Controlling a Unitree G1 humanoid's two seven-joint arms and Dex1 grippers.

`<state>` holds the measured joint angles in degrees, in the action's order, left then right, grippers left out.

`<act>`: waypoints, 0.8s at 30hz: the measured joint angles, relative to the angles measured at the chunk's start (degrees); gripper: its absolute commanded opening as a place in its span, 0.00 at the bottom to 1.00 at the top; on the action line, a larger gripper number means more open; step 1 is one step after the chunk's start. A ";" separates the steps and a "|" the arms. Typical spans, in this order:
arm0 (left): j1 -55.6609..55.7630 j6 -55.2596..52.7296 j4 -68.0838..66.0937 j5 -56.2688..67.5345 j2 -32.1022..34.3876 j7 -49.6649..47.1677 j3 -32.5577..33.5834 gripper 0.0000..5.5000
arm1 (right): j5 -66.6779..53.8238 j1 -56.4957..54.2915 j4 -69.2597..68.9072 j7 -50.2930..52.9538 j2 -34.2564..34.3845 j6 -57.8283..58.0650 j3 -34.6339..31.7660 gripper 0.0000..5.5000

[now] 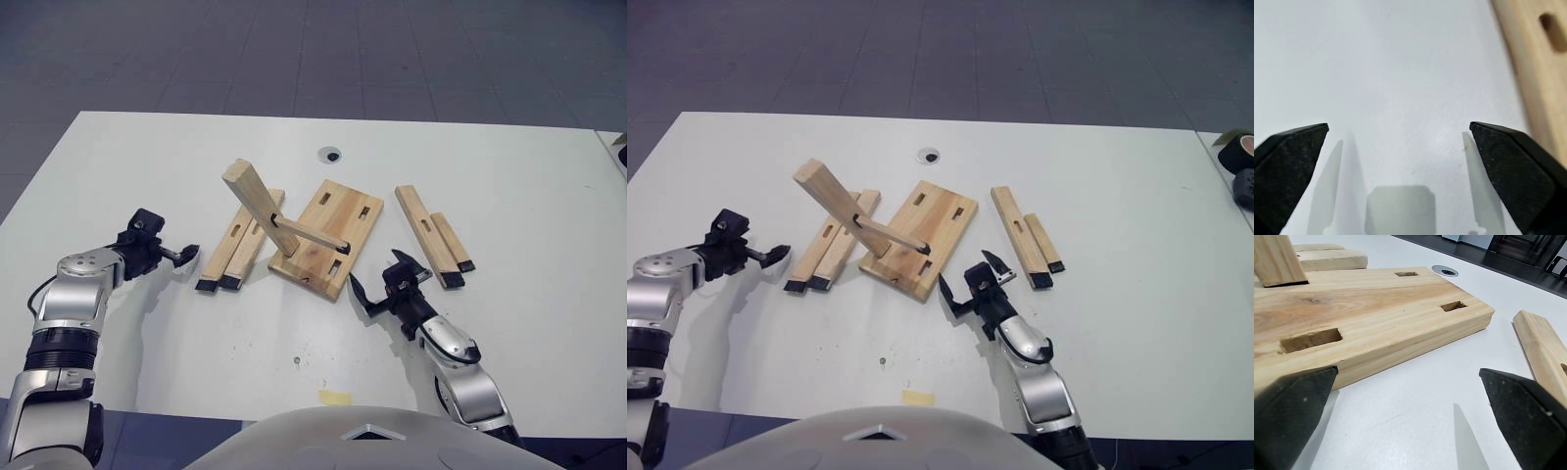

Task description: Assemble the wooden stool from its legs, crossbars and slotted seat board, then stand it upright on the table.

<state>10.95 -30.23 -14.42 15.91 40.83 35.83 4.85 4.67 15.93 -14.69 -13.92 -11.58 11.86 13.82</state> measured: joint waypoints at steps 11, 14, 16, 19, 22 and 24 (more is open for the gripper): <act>-3.64 -5.41 8.93 1.77 -0.98 5.06 -2.76 0.98 | 0.00 -0.12 0.23 0.06 0.18 0.00 0.04 0.98; -5.14 -3.51 8.91 -0.57 -0.94 5.12 -3.96 0.98 | -0.10 -0.61 0.49 0.02 0.13 0.01 -0.40 0.98; -5.23 -2.08 8.33 -1.72 -0.94 4.94 -4.14 0.98 | -0.18 -1.08 0.76 0.02 0.09 0.00 -0.97 0.98; -4.72 -0.37 5.63 -3.32 -0.80 4.80 -4.11 0.98 | -0.21 -1.31 0.91 0.03 0.13 0.00 -0.97 0.98; -3.73 1.89 2.55 -5.15 0.23 4.69 -4.03 0.98 | -0.18 -1.48 1.34 0.06 0.20 0.00 -0.92 0.98; -3.27 2.74 2.03 -5.57 0.68 5.59 -4.12 0.98 | -0.09 -1.73 1.80 0.06 0.27 -0.01 -0.86 0.98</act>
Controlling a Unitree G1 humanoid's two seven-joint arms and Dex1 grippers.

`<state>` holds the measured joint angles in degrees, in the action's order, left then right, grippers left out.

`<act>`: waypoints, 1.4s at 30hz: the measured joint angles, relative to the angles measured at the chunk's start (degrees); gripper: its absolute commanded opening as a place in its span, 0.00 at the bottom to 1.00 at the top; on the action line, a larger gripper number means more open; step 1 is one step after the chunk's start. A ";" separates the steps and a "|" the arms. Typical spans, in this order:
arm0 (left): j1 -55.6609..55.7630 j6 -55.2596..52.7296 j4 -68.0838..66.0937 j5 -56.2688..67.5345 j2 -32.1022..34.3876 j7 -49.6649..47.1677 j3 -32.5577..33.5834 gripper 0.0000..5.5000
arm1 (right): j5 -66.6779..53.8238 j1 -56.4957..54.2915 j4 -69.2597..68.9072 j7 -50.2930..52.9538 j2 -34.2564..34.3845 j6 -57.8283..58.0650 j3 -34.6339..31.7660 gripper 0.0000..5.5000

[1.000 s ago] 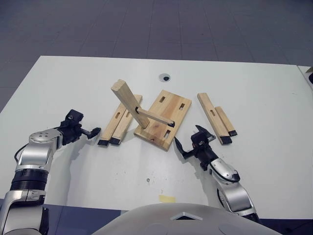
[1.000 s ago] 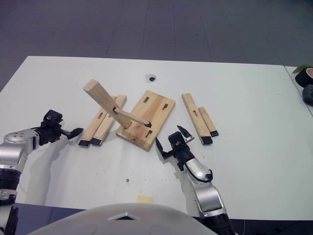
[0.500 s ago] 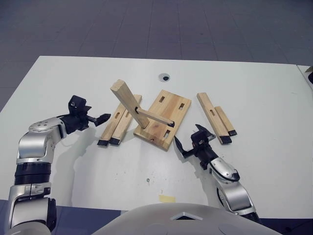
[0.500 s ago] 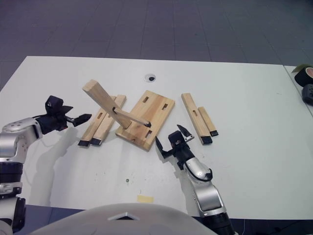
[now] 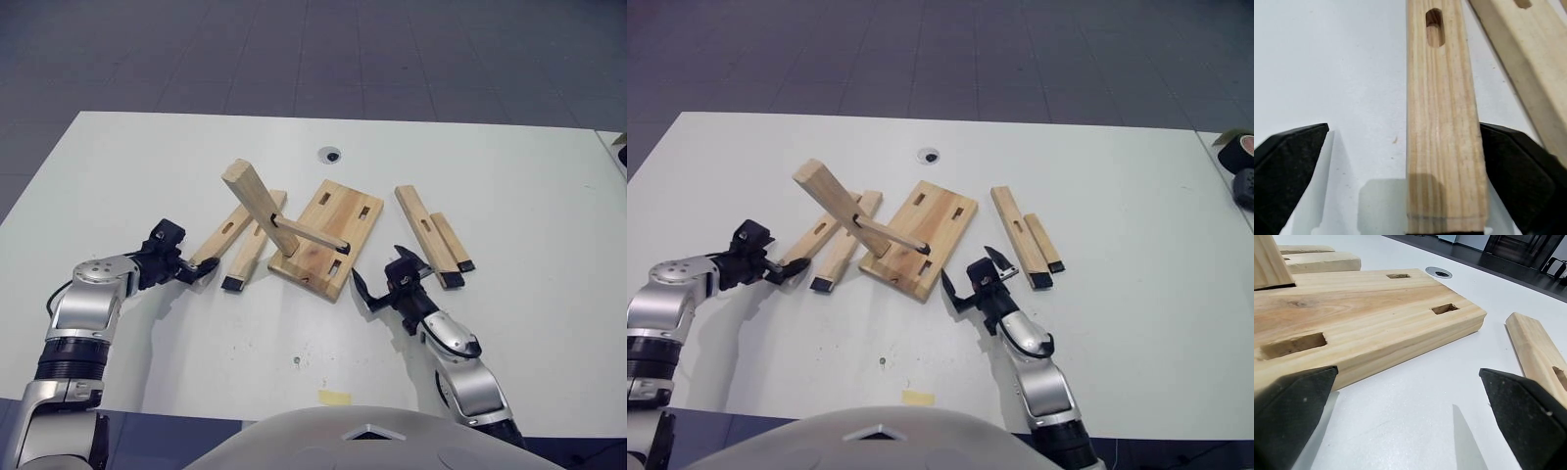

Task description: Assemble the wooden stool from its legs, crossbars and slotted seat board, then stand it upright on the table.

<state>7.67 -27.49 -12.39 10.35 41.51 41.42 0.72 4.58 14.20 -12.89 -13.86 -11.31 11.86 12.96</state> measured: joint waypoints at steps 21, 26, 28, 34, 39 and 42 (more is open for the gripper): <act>5.09 3.38 -5.65 -4.01 6.78 17.07 -9.28 0.41 | 1.19 -0.06 0.25 0.71 0.71 0.75 1.13 0.98; 5.23 4.49 -5.85 -4.58 6.86 16.98 -9.67 0.37 | 1.36 -0.03 0.22 1.10 0.96 1.15 1.14 0.98; 5.22 4.64 -6.01 -4.60 6.48 15.11 -8.91 0.37 | 1.41 -0.12 0.23 1.17 0.97 1.16 1.08 0.98; 3.56 -1.94 -4.55 2.42 -0.90 4.30 2.98 0.37 | 0.67 -1.65 1.14 1.39 1.47 1.08 -0.97 0.98; 12.77 -2.57 2.53 7.99 -7.06 -3.26 9.47 0.37 | -3.44 -7.78 0.89 3.11 0.87 1.31 -10.05 0.98; 18.72 -1.06 7.07 9.53 -7.24 -3.46 9.95 0.37 | -14.07 -13.92 -3.68 2.04 0.27 4.83 -18.39 0.98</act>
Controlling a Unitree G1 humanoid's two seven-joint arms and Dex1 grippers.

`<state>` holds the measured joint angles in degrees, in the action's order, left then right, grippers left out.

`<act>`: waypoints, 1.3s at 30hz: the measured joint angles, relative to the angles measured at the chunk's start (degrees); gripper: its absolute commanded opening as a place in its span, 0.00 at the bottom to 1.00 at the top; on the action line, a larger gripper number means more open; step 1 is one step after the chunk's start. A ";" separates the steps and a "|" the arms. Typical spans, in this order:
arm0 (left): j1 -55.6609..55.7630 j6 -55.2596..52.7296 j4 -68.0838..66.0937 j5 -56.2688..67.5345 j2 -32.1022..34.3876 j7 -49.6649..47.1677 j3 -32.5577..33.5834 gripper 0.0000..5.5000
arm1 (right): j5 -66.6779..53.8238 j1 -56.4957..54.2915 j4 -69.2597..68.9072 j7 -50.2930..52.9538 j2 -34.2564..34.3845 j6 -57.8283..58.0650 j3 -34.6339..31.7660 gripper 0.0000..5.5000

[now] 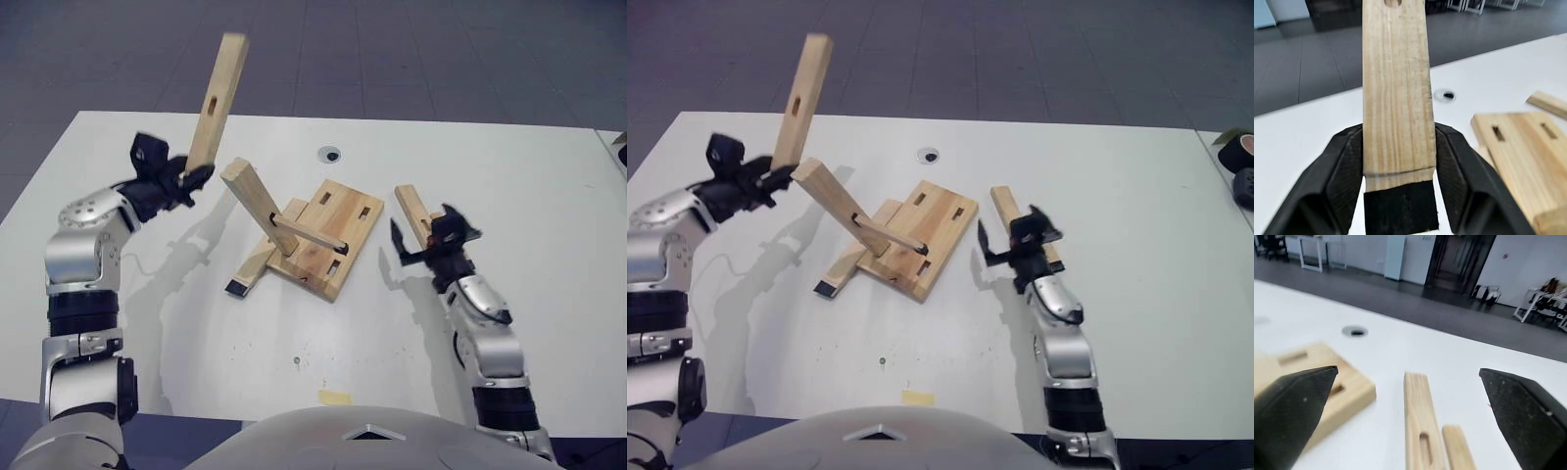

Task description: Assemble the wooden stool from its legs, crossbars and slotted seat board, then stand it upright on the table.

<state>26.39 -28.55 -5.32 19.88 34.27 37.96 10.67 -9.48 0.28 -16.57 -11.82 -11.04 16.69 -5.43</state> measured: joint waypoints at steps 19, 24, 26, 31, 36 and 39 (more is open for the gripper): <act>5.88 17.02 9.29 -3.57 4.76 16.86 -10.22 0.37 | -54.51 -20.76 -8.16 10.40 14.92 10.94 -3.46 0.98; 5.33 16.93 10.41 -3.52 4.75 16.87 -10.25 0.37 | -53.69 -25.29 -6.21 9.70 14.85 10.04 -2.43 0.98; 5.28 16.77 10.71 -3.52 4.70 16.86 -10.27 0.37 | -53.60 -26.73 -4.91 9.31 14.80 10.04 -2.04 0.95; 5.26 16.49 11.02 -3.38 4.61 16.86 -10.32 0.37 | -53.65 -28.82 -3.56 7.79 14.78 10.10 -1.41 0.81; 5.08 15.23 12.67 -2.67 4.13 16.86 -10.74 0.37 | -52.84 -31.15 -1.45 6.41 14.62 9.90 -1.32 0.66; 5.09 14.35 13.44 -1.70 3.49 16.87 -11.04 0.37 | -52.55 -32.65 -0.39 5.98 14.60 9.74 -1.70 0.56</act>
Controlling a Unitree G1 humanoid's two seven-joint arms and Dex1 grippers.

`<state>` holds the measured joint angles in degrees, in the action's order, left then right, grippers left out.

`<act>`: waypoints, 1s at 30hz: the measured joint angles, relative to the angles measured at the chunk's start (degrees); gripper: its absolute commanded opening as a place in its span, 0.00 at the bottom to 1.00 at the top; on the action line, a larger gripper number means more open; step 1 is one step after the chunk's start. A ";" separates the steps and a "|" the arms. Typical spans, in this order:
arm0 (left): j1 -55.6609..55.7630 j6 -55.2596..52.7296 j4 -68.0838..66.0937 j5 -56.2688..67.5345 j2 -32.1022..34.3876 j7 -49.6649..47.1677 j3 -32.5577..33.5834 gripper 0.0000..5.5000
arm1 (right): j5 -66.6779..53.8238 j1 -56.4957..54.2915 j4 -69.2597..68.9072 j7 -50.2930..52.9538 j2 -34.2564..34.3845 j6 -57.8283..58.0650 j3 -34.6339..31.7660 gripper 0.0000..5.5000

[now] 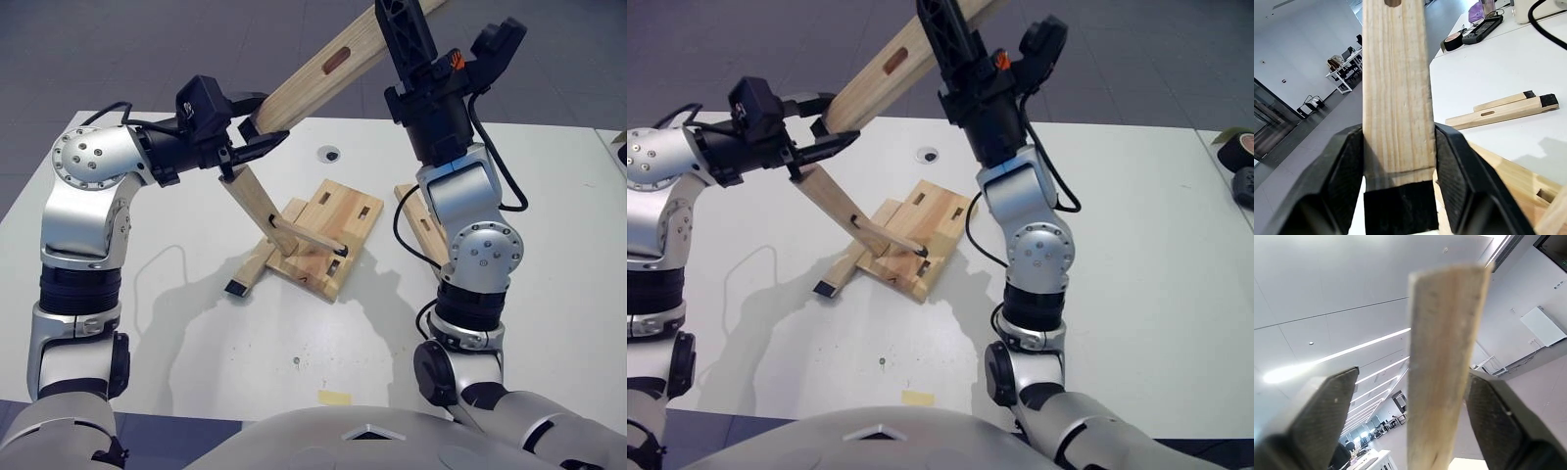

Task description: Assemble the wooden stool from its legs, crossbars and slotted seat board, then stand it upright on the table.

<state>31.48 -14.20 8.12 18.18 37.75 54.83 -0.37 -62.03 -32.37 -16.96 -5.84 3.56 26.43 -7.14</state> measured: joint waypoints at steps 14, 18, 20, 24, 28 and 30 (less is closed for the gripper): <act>0.02 -1.43 1.90 0.03 -0.83 -0.40 -0.89 0.37 | 1.17 1.69 -0.08 1.16 0.66 -0.31 -0.23 0.19; 0.28 -2.00 2.61 0.05 -1.02 -0.44 -1.44 0.44 | 0.17 3.51 -1.13 2.36 2.58 -1.47 -1.37 0.19; 0.93 -1.96 2.76 0.15 -1.09 -0.31 -1.63 0.49 | -0.42 4.24 -2.09 2.81 3.06 -2.08 -1.97 0.18; 5.44 -9.34 4.01 11.75 -5.98 -5.55 3.80 0.61 | 3.09 6.18 -3.18 3.92 1.79 -5.31 -4.28 0.18; 20.29 -20.37 2.87 30.71 -9.39 -17.78 15.43 0.73 | 6.02 7.00 -2.73 4.51 -3.46 -7.51 -9.96 0.18; 23.54 -19.32 -0.26 29.20 -7.64 -18.49 16.67 0.79 | 8.32 8.64 -2.85 5.01 -6.57 -8.65 -12.90 0.18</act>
<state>55.02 -33.52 7.86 47.39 30.11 36.34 16.30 -53.72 -23.73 -19.81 -0.82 -3.01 17.77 -20.04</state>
